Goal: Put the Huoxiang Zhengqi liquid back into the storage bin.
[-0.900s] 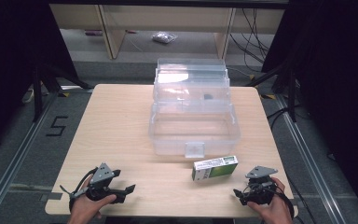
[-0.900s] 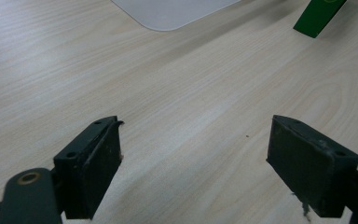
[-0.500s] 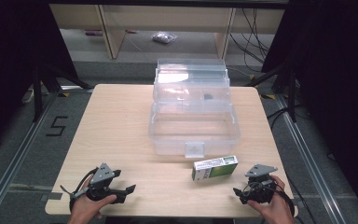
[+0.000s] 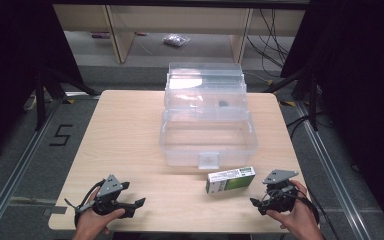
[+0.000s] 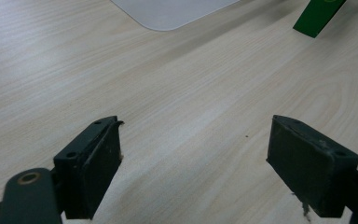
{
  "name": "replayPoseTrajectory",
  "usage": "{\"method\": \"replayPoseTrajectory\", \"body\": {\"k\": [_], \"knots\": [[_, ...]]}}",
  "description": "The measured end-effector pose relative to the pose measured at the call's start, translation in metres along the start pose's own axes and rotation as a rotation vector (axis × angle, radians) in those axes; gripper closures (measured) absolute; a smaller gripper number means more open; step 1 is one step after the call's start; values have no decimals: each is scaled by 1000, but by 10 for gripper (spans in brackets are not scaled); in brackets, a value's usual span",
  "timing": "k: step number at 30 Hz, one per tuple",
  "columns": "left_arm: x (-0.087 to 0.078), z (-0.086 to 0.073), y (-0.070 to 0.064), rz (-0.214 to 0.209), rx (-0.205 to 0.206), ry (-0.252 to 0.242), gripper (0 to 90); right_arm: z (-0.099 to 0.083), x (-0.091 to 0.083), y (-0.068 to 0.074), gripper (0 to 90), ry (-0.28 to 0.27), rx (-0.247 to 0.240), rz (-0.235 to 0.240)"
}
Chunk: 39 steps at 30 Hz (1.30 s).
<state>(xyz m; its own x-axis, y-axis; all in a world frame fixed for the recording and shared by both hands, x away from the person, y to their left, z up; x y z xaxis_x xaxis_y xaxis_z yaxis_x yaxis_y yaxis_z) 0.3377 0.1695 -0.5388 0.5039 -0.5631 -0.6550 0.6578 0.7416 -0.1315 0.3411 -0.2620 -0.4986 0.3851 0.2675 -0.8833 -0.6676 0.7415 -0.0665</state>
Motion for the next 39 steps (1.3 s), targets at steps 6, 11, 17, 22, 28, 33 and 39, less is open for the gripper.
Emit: {"method": "replayPoseTrajectory", "body": {"k": [6, 11, 17, 22, 28, 33, 39], "knots": [[-1, -1, 1, 3, 14, 13, 168, 14, -11, -5, 184, 5, -53, -7], [-1, -1, 1, 3, 10, 10, 168, 21, -15, -6, 188, 6, -70, -20], [-1, -1, 1, 3, 12, 11, 168, 36, -24, -6, 188, -2, -98, -22], [0, 0, 0, 2, -5, -5, 168, 48, -28, -5, 188, -8, -135, -30], [-1, 0, 1, 2, 11, 9, 168, 66, -29, -1, 190, -6, -174, -16], [0, 0, 0, -1, -3, -6, 168, 78, -27, 6, 193, 8, -220, 23], [0, 0, 0, -1, -2, -7, 168, 89, -20, 10, 195, 52, -268, 40]]}}
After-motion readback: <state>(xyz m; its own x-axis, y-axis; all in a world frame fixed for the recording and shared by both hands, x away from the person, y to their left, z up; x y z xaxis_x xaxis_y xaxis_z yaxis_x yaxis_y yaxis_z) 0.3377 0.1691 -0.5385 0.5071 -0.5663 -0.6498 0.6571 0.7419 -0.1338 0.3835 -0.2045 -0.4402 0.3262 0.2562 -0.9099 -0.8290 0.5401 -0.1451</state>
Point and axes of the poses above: each handheld gripper's, and its own axes: x roughly forward along the jaws, z roughly out of its top, y roughly to its left, the point moved 6 cm from there along x, roughly forward along the jaws, and after that the axes turned 6 degrees about y, right-handed, at the moved point
